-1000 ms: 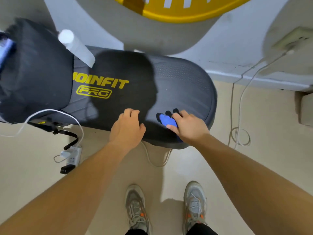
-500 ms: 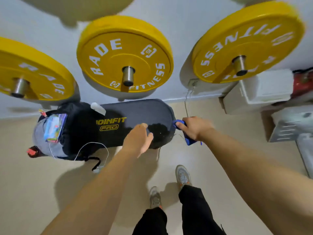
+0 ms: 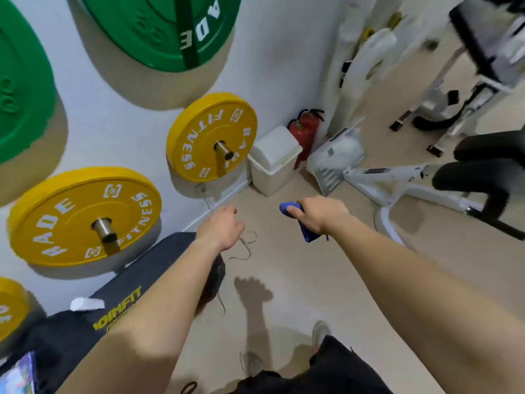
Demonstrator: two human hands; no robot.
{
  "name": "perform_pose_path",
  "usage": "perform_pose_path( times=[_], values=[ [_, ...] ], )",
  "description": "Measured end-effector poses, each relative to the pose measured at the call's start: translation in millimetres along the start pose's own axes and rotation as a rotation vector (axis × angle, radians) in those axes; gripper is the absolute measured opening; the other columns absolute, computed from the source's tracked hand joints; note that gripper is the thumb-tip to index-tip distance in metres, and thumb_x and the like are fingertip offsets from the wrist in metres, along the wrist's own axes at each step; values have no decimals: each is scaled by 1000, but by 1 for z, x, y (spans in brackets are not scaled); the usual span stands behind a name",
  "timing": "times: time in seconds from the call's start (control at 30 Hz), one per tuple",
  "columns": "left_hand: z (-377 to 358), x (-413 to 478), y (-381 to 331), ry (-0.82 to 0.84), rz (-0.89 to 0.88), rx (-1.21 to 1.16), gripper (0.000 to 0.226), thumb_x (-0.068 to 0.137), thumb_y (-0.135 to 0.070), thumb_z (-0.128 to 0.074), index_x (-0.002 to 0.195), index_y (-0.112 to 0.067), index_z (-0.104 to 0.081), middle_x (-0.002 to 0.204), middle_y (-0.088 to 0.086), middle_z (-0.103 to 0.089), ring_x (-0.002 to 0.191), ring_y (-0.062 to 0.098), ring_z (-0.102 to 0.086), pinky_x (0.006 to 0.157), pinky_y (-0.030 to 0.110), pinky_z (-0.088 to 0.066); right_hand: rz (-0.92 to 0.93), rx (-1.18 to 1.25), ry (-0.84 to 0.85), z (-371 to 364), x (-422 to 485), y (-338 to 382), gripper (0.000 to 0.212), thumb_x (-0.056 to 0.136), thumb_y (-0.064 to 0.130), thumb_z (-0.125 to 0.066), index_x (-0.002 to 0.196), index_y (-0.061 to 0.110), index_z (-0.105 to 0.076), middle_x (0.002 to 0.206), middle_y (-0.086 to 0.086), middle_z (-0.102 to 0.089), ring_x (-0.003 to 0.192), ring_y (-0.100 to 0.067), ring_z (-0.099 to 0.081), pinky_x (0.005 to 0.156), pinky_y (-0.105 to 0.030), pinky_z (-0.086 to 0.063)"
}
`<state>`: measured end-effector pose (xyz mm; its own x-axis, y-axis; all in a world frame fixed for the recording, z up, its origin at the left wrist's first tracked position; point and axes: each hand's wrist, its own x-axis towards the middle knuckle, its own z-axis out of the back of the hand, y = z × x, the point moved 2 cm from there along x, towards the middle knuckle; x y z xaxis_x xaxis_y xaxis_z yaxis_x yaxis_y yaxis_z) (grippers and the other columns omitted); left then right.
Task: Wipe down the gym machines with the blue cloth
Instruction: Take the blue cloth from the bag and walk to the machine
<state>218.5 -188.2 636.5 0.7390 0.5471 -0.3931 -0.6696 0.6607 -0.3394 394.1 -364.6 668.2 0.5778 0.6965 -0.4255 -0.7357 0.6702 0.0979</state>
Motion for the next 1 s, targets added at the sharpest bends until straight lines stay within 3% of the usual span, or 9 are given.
perform_pose_path(
  times=[0.4, 0.57, 0.67, 0.87, 1.0],
  values=[
    [-45, 65, -243, 75, -269, 212, 53, 93, -38, -47, 140, -15, -47, 139, 10, -48, 125, 30, -50, 102, 41, -44, -307, 170, -17, 1, -58, -267, 44, 98, 63, -23, 83, 29, -48, 85, 1, -59, 85, -24, -59, 78, -40, -49],
    [-72, 96, -353, 84, -313, 238, 50, 97, -35, -47, 141, -11, -44, 141, 11, -44, 127, 30, -48, 103, 39, -42, -371, 208, -54, 8, -62, -374, 50, 98, 64, -22, 94, 24, -53, 83, -1, -59, 78, -22, -57, 76, -39, -49],
    [-80, 114, -415, 82, -345, 204, 47, 97, -33, -48, 138, -11, -46, 140, 11, -45, 124, 30, -49, 100, 37, -40, -405, 234, -63, 11, -61, -431, 50, 98, 64, -21, 92, 25, -52, 83, -1, -60, 75, -21, -57, 78, -41, -51],
    [-96, 170, -497, 138, -393, 200, 51, 87, -35, -49, 133, -14, -53, 135, 9, -47, 121, 28, -50, 103, 43, -43, -465, 293, -58, 13, -47, -518, 51, 98, 63, -22, 96, 23, -54, 85, -2, -62, 78, -22, -59, 80, -43, -51],
    [-106, 223, -534, 160, -438, 277, 49, 92, -38, -48, 135, -13, -49, 138, 9, -44, 124, 30, -50, 103, 44, -42, -505, 323, -61, 11, -17, -562, 50, 98, 63, -23, 93, 23, -53, 79, -2, -61, 73, -21, -59, 83, -47, -53]
  ],
)
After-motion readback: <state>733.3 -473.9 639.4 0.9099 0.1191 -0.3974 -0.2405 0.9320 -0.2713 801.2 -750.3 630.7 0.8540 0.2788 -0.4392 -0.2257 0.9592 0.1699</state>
